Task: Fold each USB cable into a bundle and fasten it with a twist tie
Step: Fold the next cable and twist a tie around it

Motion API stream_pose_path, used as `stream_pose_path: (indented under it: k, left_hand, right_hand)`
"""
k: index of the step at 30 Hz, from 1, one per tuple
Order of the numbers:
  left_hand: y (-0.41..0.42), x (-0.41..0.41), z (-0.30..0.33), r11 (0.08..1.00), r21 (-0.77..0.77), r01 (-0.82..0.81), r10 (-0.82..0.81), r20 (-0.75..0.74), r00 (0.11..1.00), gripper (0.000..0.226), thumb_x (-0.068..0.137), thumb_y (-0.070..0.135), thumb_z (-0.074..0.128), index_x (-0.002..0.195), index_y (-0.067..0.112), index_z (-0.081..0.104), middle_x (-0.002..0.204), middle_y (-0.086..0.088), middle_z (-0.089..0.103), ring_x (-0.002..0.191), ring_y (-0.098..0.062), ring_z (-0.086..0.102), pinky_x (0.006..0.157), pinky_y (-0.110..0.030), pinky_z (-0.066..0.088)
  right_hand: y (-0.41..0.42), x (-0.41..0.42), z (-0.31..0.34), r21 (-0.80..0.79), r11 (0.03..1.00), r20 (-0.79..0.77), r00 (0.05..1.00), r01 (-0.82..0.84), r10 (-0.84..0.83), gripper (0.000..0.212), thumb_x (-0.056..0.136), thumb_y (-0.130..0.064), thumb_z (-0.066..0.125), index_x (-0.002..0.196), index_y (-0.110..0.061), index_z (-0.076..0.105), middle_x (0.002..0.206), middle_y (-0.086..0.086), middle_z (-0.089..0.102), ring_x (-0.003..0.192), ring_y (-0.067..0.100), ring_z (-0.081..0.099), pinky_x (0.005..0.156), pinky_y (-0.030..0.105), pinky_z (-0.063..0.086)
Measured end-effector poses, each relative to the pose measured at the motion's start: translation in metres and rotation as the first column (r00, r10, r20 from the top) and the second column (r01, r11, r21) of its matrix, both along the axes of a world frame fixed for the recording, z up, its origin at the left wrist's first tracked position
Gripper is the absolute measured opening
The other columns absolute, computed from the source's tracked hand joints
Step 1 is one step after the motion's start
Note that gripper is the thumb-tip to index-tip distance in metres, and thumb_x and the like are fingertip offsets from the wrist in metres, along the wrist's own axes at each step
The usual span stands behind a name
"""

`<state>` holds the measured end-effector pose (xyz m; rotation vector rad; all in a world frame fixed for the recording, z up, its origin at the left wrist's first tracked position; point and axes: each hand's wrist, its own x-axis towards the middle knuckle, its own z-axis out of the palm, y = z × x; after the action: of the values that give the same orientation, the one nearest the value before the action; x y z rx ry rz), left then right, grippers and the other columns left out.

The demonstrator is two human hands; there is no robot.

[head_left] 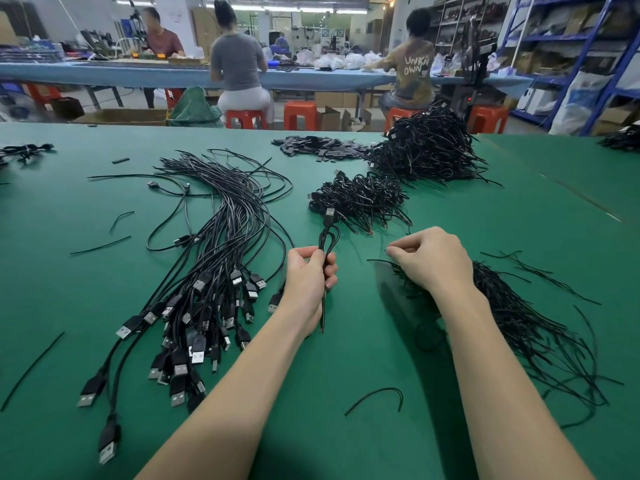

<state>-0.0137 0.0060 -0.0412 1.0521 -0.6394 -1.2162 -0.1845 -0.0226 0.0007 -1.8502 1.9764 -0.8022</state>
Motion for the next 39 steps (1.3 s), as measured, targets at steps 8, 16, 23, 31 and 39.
stream_pose_path:
  k: [8, 16, 23, 31, 39]
  left_hand:
    - [-0.003, -0.001, -0.002, 1.0, -0.005, 0.007, -0.007, 0.027, 1.0, 0.014, 0.103, 0.001, 0.034, 0.097, 0.013, 0.038, 0.079, -0.005, 0.054, 0.052, -0.007, 0.042, 0.045, -0.019, 0.031]
    - [-0.003, -0.002, -0.004, 0.999, -0.037, 0.009, -0.008, 0.038, 0.999, 0.013, 0.101, -0.002, 0.04, 0.096, 0.011, 0.041, 0.071, -0.004, 0.053, 0.049, -0.005, 0.042, 0.041, -0.017, 0.03]
    - [-0.004, 0.001, -0.002, 1.0, -0.007, 0.011, -0.011, 0.025, 1.0, 0.01, 0.101, -0.002, 0.037, 0.1, 0.007, 0.042, 0.074, -0.005, 0.052, 0.05, -0.005, 0.041, 0.041, -0.017, 0.028]
    - [-0.004, -0.004, -0.01, 0.998, -0.055, 0.022, 0.0, 0.38, 0.925, 0.006, 0.1, 0.017, 0.044, 0.094, 0.017, 0.041, 0.075, 0.0, 0.05, 0.06, -0.01, 0.045, 0.053, -0.024, 0.036]
    - [-0.006, -0.003, -0.012, 0.999, -0.034, -0.032, 0.043, 0.386, 0.922, 0.019, 0.1, 0.034, 0.043, 0.087, 0.02, 0.043, 0.071, 0.004, 0.055, 0.061, -0.016, 0.048, 0.058, -0.032, 0.038]
  right_hand:
    - [0.007, 0.013, 0.014, -0.176, 0.951, 0.807, 0.516, -0.254, 0.287, 0.009, 0.089, -0.015, 0.077, 0.092, -0.022, 0.082, 0.089, 0.002, 0.079, 0.07, 0.007, 0.066, 0.061, 0.019, 0.053]
    - [0.01, 0.049, -0.013, -0.241, 0.913, 0.489, 0.771, -0.33, 0.408, 0.012, 0.089, -0.01, 0.075, 0.095, -0.016, 0.083, 0.079, -0.003, 0.079, 0.077, 0.01, 0.074, 0.078, 0.028, 0.059]
    - [0.01, 0.047, -0.008, -0.318, 0.853, 0.179, 0.857, -0.415, 0.484, 0.009, 0.083, -0.01, 0.08, 0.083, -0.018, 0.083, 0.068, -0.019, 0.072, 0.066, -0.006, 0.068, 0.068, 0.003, 0.046]
    - [0.01, 0.047, -0.003, -0.241, 0.896, 0.127, 0.903, -0.373, 0.41, 0.01, 0.083, -0.013, 0.075, 0.078, -0.017, 0.082, 0.067, -0.008, 0.075, 0.062, -0.001, 0.067, 0.063, 0.007, 0.048]
    - [0.012, 0.043, 0.006, -0.032, 0.942, 0.301, 0.895, -0.335, 0.329, 0.011, 0.084, -0.014, 0.073, 0.078, -0.019, 0.081, 0.062, -0.005, 0.073, 0.055, 0.007, 0.068, 0.065, 0.017, 0.058]
